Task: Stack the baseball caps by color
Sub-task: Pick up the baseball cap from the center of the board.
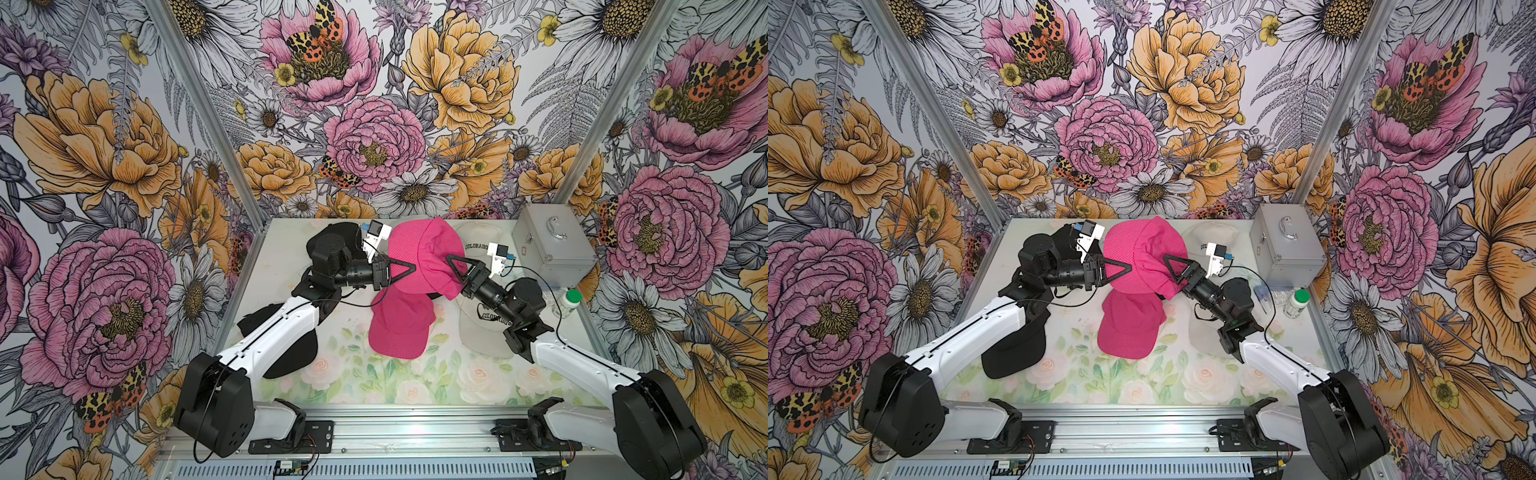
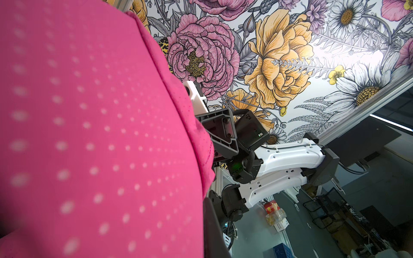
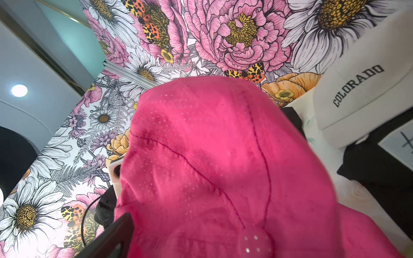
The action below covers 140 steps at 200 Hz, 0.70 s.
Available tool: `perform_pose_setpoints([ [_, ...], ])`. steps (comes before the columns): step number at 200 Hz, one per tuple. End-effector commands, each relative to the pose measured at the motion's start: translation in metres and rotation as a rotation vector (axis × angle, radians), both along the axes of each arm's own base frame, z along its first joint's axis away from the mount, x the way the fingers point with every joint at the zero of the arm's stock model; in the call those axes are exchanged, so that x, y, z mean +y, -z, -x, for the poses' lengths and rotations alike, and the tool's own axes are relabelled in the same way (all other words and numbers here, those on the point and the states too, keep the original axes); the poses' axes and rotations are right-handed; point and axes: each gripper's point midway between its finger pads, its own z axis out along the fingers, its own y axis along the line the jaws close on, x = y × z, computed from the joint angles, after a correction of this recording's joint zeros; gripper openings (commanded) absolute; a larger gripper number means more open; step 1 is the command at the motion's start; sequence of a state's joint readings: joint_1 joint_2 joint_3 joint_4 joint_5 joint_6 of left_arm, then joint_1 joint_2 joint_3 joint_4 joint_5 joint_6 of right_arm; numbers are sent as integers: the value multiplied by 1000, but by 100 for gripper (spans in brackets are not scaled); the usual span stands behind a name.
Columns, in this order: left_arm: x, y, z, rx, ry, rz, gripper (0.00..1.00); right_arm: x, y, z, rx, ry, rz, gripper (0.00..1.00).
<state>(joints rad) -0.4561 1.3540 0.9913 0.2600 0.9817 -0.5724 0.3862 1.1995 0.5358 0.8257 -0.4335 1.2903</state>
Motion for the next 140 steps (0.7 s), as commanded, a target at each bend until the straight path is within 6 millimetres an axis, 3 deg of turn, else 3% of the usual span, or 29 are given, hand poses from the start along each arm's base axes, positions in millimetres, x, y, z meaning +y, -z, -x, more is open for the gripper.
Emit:
perform_pose_setpoints([
  [1,-4,-11,0,-53,47,18,0,-5,-42,6,-143,15,-72,99],
  [24,-2,-6,-3,-41,45,13,0,-8,-56,15,-222,19,-96,99],
  [61,3,-6,-8,-29,33,15,0,-8,-62,27,-310,21,-53,99],
  [122,24,3,-33,54,-44,13,0,-18,-82,54,-488,60,-30,99],
  [140,21,5,-29,58,-16,12,0,-16,-90,58,-525,41,-33,99],
])
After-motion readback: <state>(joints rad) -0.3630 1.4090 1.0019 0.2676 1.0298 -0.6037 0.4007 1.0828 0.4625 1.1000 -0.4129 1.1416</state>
